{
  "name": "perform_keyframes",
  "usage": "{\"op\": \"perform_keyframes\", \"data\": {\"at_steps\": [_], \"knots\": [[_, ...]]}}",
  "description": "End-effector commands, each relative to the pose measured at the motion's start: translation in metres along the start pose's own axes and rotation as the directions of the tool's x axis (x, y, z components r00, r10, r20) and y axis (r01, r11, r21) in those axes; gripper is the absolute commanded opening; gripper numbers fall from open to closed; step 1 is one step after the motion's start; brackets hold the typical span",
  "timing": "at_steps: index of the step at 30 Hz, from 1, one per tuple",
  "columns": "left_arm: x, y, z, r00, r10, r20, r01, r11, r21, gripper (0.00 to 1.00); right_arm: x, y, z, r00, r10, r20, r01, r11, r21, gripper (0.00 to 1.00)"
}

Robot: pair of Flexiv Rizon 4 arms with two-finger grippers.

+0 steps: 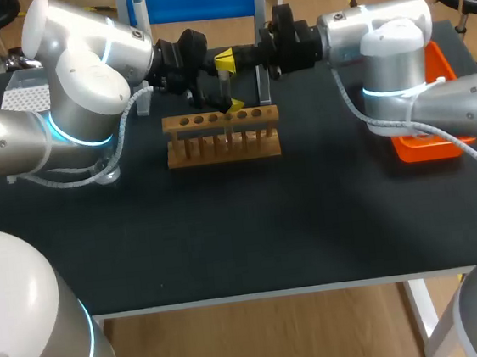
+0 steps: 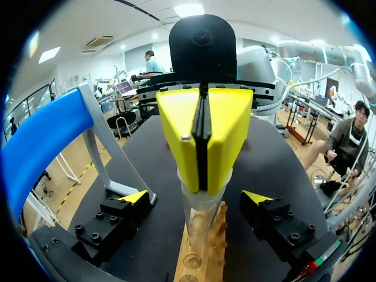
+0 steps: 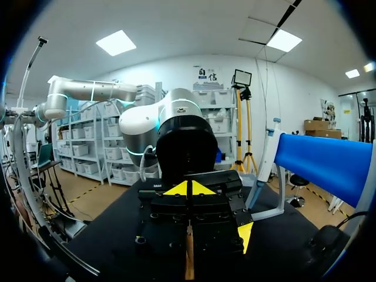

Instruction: Invert the test tube, pick up the pipette, mount the tip to pipette, aspirate from beaker and dispense into the tube, eject the tip, return the pipette, and cap with the stopper.

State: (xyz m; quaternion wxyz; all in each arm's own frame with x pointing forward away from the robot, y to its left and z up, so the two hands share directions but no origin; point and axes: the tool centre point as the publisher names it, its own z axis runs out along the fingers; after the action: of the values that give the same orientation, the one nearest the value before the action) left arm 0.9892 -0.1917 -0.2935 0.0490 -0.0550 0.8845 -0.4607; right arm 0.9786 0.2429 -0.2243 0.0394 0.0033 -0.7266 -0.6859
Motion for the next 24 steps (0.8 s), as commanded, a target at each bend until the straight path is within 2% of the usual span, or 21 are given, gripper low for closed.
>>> {"op": "perform_keyframes", "data": {"at_steps": [1, 12, 23, 24], "knots": [[0.0, -0.001, 0.0, 1.0, -0.001, -0.001, 0.001, 1.0, -0.003, 1.0, -0.001, -0.007, 0.0, 1.0, 0.002, -0.001, -0.001, 1.0, 0.004, 0.0], [0.0, -0.001, 0.0, 1.0, -0.001, -0.001, 0.001, 1.0, -0.003, 1.0, 0.0, -0.019, 0.001, 1.0, 0.015, -0.004, -0.014, 1.0, 0.024, 0.0], [0.0, -0.001, 0.0, 1.0, -0.001, -0.001, 0.001, 1.0, -0.003, 1.0, -0.001, 0.003, -0.008, 1.0, -0.014, 0.017, 0.015, 0.999, -0.043, 0.0], [0.0, -0.001, 0.0, 1.0, -0.001, -0.001, 0.001, 1.0, -0.003, 1.0, -0.001, 0.005, -0.009, 1.0, -0.014, 0.016, 0.015, 0.999, -0.047, 0.29]]}}
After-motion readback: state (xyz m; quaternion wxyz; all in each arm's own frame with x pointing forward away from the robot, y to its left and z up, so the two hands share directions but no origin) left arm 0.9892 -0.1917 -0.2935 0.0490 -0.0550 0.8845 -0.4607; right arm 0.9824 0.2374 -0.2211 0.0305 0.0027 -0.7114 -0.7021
